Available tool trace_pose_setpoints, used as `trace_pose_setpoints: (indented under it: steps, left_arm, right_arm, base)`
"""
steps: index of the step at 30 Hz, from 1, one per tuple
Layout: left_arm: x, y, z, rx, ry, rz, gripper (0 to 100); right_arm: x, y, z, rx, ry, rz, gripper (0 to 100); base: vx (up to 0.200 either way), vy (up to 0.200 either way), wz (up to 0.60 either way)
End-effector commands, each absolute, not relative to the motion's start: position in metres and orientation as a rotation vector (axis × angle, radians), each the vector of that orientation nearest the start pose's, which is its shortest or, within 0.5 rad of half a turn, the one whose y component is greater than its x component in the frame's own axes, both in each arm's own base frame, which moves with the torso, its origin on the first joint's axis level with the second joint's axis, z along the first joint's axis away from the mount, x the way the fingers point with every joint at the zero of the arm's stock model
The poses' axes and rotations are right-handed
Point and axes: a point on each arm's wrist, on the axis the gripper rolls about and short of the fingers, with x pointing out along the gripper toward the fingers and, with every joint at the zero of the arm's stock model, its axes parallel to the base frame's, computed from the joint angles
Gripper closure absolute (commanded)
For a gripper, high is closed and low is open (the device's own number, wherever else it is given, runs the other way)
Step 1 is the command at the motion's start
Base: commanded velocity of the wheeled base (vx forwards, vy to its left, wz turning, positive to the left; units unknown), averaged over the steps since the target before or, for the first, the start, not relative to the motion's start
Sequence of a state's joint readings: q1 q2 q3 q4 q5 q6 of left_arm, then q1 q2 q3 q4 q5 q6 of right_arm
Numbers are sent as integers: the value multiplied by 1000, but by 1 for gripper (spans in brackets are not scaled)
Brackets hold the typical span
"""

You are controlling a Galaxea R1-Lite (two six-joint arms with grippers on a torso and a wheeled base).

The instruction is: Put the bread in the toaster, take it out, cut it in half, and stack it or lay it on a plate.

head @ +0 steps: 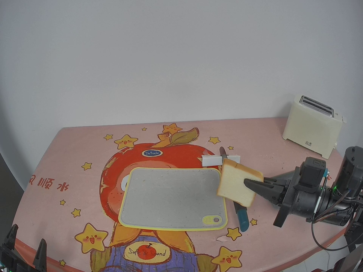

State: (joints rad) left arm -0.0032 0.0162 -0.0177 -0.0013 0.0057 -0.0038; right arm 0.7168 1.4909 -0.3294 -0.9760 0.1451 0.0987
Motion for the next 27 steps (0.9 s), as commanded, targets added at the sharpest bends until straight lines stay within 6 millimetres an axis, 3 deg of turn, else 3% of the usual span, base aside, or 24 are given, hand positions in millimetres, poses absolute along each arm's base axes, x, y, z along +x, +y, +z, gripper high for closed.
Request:
trace_pose_setpoints:
  steps: [1,9,16,24,27]
  left_arm:
    - [-23,0,76,-5,-2,3,0]
    - [-23,0,76,-5,-2,3,0]
    - [-23,0,76,-5,-3,5,0]
    - [-23,0,76,-5,-3,5,0]
    - [-23,0,76,-5,-3,5,0]
  right_arm:
    - [161,145,148,36,236,853,100]
    - [162,146,148,42,238,851,100]
    - [165,151,144,76,275,853,100]
    - [164,162,140,178,351,869,100]
    - [169,168,136,239,398,856,100]
  base:
    - [0,200,0]
    - [0,50,0]
    - [0,200,0]
    - [0,0,0]
    - [0,200,0]
